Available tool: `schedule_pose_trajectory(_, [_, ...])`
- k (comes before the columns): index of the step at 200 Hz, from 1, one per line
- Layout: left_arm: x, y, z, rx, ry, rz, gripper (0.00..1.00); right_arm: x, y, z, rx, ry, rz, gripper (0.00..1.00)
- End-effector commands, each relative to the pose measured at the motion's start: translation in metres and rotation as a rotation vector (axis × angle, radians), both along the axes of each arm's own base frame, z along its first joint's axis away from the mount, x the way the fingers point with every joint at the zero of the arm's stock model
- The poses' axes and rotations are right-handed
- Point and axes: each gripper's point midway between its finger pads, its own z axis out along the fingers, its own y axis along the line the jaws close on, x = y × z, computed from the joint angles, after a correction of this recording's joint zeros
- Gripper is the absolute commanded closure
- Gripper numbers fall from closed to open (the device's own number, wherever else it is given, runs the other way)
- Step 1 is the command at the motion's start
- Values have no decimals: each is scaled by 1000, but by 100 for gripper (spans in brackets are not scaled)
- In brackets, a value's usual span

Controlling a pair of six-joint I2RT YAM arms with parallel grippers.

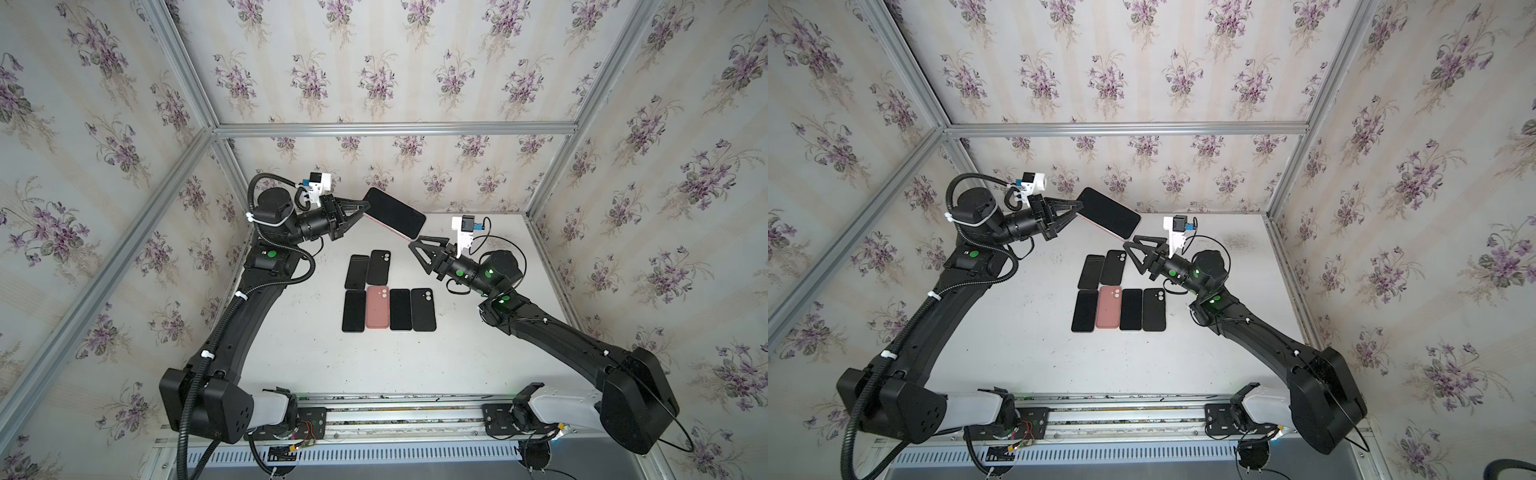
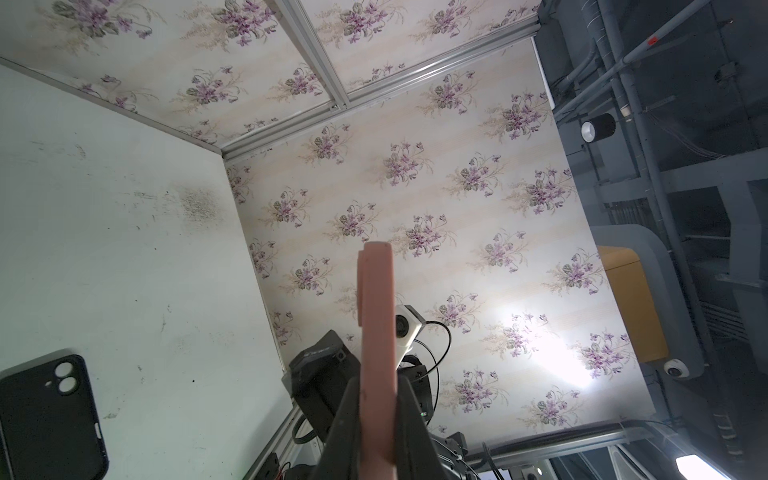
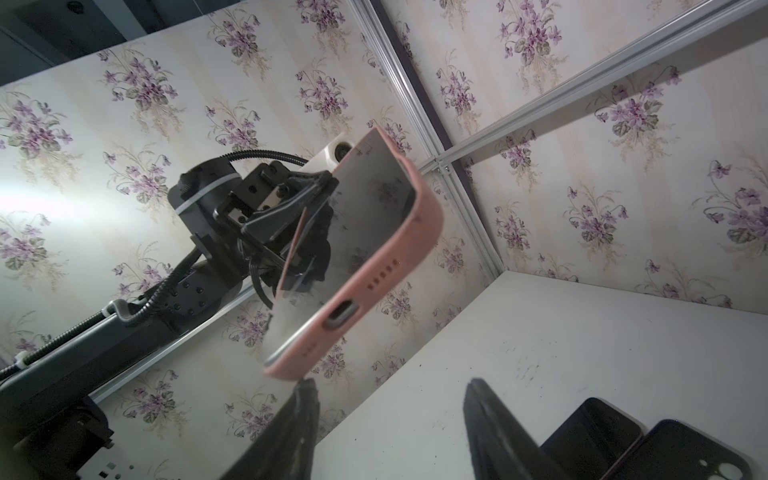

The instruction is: Take the phone out of the phone case

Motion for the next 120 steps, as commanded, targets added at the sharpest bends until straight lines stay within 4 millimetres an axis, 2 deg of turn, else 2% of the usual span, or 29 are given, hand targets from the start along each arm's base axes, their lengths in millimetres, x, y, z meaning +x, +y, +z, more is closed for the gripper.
schedule_pose_trajectory(1, [-8,-5,22,-62,-39,-44,100,2,2,-7,-66,-35,-39,42])
schedule_pose_trajectory(35, [-8,-11,17,-38,-32,-52,100,8,-1,0,-50,-62,-75,41])
schedule_pose_trajectory(67, [-2,-9,16,-54,0,-23,100,-5,-8,8,-1,-104,-64,33])
schedule_pose_trajectory(91, [6,-8,7,-77,62,2,100,-21,-6,27,57,-128,7,31])
schedule_pose_trajectory(120, [9,-7,0,-98,93,9,100,-23,-16,49,162,-134,-14,30])
